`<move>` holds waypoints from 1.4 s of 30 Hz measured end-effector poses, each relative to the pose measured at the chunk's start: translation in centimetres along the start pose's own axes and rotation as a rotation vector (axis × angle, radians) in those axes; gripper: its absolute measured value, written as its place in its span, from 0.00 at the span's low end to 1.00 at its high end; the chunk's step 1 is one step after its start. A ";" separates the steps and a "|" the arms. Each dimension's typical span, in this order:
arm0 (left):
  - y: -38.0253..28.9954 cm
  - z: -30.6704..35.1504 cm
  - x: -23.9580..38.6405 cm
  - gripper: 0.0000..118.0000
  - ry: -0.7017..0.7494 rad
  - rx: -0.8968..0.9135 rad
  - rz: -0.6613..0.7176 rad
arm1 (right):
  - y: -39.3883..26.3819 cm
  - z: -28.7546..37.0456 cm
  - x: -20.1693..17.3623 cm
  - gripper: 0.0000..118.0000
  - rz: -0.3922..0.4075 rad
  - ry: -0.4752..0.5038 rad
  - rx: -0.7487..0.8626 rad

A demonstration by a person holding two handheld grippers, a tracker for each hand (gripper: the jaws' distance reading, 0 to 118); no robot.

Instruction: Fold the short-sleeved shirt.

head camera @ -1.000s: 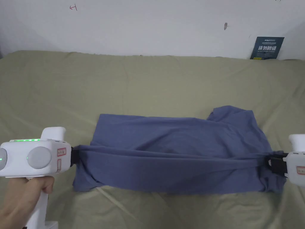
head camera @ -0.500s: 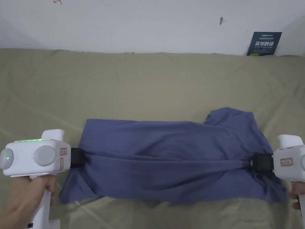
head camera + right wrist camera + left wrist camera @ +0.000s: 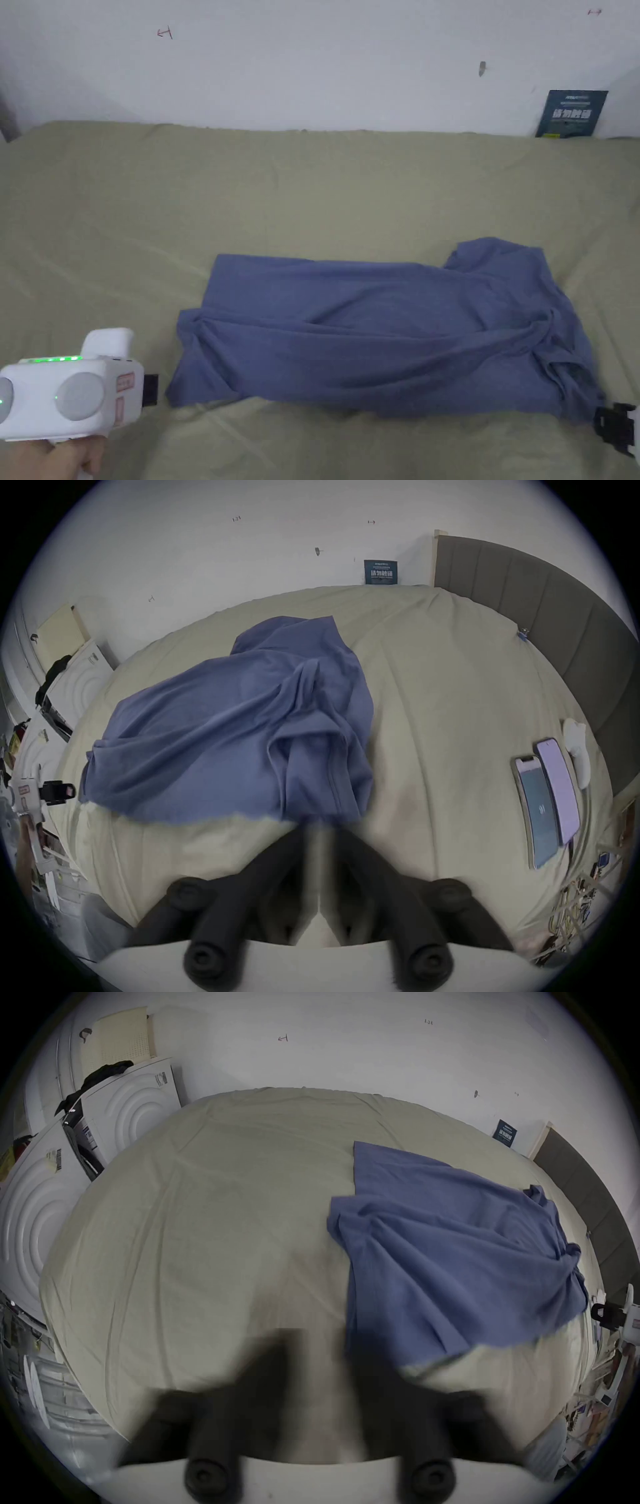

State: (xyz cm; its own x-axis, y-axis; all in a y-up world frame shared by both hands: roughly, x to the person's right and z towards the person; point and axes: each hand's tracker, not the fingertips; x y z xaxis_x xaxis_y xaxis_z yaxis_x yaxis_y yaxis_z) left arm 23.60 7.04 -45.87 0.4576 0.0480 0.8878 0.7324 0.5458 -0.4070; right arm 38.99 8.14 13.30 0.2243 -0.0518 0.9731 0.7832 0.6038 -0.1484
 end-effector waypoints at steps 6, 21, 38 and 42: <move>-2.0 1.3 1.9 0.00 -0.034 -0.012 -0.002 | -1.4 1.3 -2.1 0.00 0.032 0.076 -0.002; 2.1 -4.3 4.3 0.64 0.046 -0.086 -0.026 | 0.0 -1.4 -2.1 0.00 0.102 0.091 -0.043; 3.7 -1.9 4.8 0.00 0.003 -0.042 -0.119 | 3.0 -4.3 0.1 1.00 -0.001 0.056 -0.051; 4.1 -2.1 4.7 0.00 -0.017 -0.047 -0.108 | 4.1 -6.8 0.2 0.87 0.038 0.047 -0.087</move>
State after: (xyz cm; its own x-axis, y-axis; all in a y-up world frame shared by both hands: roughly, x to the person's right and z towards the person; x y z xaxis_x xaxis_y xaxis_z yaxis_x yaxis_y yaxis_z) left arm 29.79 7.79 -43.85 0.3665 0.0057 0.9304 0.8000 0.5086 -0.3183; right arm 46.22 5.16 11.71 0.2803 -0.0687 0.9575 0.8206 0.5347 -0.2018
